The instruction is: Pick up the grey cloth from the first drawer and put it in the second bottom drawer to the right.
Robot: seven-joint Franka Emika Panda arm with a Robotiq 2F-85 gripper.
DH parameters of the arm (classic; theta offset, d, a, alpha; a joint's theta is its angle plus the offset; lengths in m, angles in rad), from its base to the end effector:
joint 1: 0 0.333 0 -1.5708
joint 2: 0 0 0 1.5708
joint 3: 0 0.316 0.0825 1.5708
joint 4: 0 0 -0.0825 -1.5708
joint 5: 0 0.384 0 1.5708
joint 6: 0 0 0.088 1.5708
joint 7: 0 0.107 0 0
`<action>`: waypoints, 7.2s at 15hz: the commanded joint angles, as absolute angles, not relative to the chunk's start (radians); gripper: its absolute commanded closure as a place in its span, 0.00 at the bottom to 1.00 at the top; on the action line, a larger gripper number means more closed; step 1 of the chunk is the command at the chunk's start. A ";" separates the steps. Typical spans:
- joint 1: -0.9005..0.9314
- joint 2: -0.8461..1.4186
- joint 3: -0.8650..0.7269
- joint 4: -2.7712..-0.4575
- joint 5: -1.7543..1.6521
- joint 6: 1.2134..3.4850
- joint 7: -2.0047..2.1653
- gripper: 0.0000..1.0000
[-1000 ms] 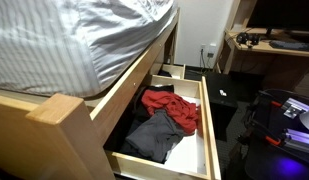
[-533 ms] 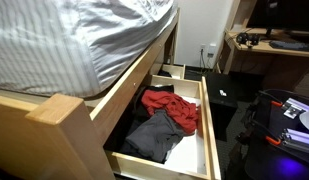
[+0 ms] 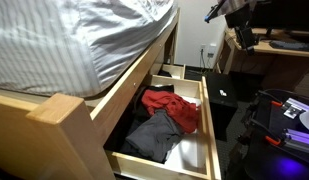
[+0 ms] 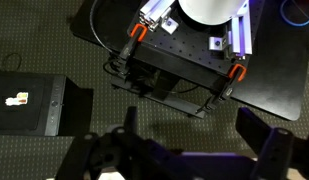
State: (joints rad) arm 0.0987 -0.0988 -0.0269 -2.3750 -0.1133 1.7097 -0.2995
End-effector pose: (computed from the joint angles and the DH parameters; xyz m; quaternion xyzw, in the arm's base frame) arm 0.4137 0.0192 0.3323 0.9378 0.2002 -0.2829 0.0184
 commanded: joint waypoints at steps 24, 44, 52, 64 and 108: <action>0.360 0.438 0.205 -2.336 -0.176 2.481 0.351 0.00; 0.462 0.634 0.146 -2.272 -0.123 2.766 0.328 0.00; 0.492 0.733 0.097 -2.227 -0.115 2.892 0.351 0.00; 0.553 0.868 -0.015 -2.039 -0.091 2.928 0.333 0.00; 1.119 0.528 -0.806 -2.190 -0.107 2.988 0.549 0.98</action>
